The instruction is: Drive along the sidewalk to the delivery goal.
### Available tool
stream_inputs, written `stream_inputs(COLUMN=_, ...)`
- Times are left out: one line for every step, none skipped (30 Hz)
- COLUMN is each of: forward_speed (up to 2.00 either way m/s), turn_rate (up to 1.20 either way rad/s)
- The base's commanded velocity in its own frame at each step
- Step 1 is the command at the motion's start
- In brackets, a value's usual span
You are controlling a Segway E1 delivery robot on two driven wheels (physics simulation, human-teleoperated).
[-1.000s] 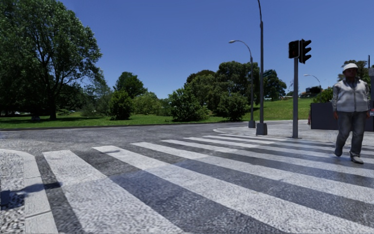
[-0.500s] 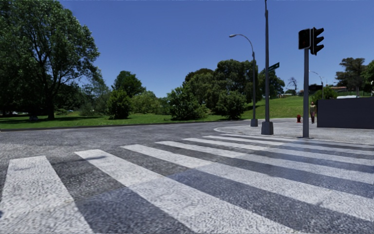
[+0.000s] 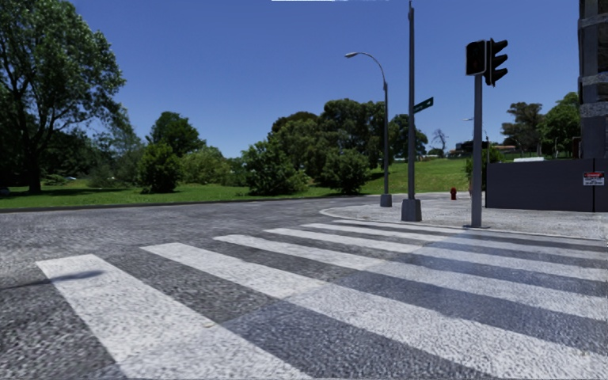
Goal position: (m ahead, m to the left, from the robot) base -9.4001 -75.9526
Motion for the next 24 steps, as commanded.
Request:
stream_inputs(forward_speed=1.31, turn_rate=-0.46)
stream_inputs(forward_speed=1.31, turn_rate=-0.46)
stream_inputs(forward_speed=1.31, turn_rate=-0.47)
stream_inputs(forward_speed=1.31, turn_rate=-0.47)
stream_inputs(forward_speed=1.31, turn_rate=-0.47)
stream_inputs(forward_speed=1.31, turn_rate=-0.47)
stream_inputs(forward_speed=1.31, turn_rate=-0.47)
stream_inputs(forward_speed=1.31, turn_rate=-0.47)
stream_inputs(forward_speed=1.31, turn_rate=-0.47)
stream_inputs(forward_speed=1.31, turn_rate=-0.47)
stream_inputs(forward_speed=1.31, turn_rate=-0.47)
stream_inputs(forward_speed=1.31, turn_rate=-0.47)
stream_inputs(forward_speed=1.31, turn_rate=-0.47)
stream_inputs(forward_speed=1.31, turn_rate=-0.47)
stream_inputs(forward_speed=1.31, turn_rate=-0.47)
stream_inputs(forward_speed=1.31, turn_rate=-0.47)
stream_inputs(forward_speed=1.31, turn_rate=-0.47)
stream_inputs(forward_speed=1.31, turn_rate=-0.47)
stream_inputs(forward_speed=1.31, turn_rate=-0.47)
stream_inputs(forward_speed=1.31, turn_rate=-0.47)
stream_inputs(forward_speed=1.31, turn_rate=-0.47)
stream_inputs(forward_speed=1.31, turn_rate=-0.47)
stream_inputs(forward_speed=1.31, turn_rate=-0.47)
stream_inputs(forward_speed=1.31, turn_rate=-0.47)
